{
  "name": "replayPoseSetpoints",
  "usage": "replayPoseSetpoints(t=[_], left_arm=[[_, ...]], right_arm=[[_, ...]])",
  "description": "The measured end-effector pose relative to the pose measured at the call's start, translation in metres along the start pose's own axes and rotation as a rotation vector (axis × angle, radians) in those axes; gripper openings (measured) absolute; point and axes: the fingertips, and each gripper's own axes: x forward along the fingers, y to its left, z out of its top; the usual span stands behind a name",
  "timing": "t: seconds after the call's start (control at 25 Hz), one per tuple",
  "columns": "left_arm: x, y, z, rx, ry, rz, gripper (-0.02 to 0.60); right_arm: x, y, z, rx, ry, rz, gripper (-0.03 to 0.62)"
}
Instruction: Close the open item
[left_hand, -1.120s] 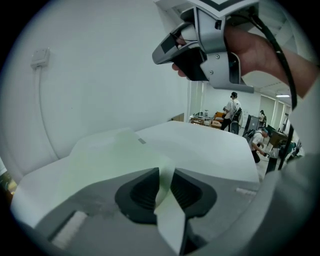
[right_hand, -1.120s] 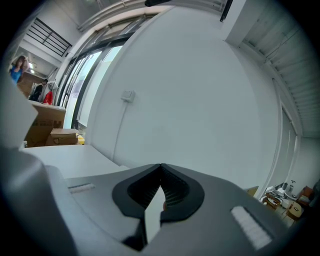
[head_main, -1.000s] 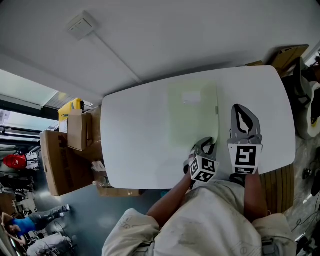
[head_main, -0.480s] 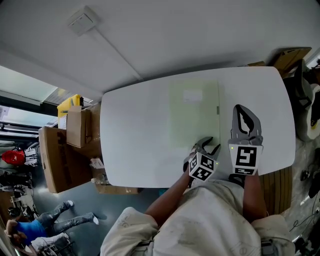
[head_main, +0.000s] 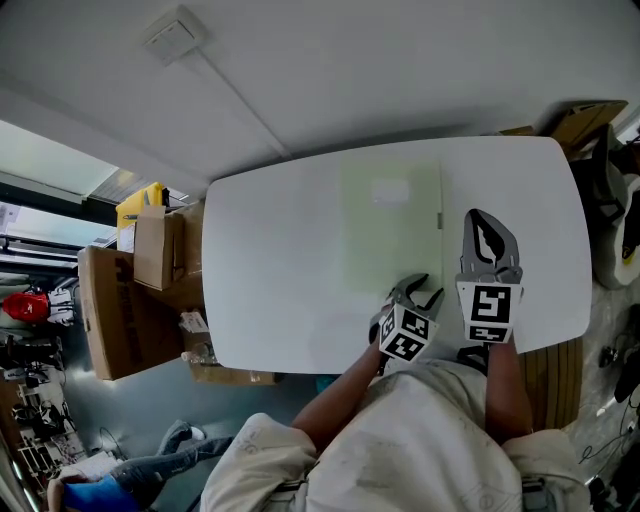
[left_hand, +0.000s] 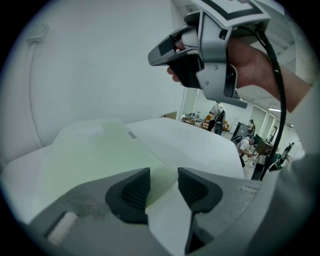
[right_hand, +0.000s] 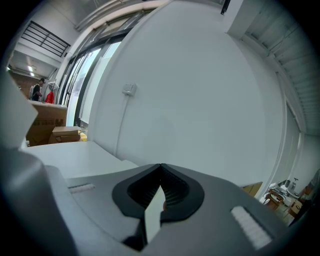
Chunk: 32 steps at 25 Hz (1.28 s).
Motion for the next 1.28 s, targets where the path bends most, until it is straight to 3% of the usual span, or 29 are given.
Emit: replayPoseSetpoints(t=[0.6,1.28], left_arm=[[-0.002,0.001,0.004,-0.068,-0.017,-0.044,0.179],[-0.011,-0.005,0.02,-0.174,-0.043,-0.197,0.175]], right_arm=[[0.045,0.025,-0.081,0.025,0.19,0.117,0.002],[0.062,0.042,-0.109,0.017,0.264,0.165,0.002]])
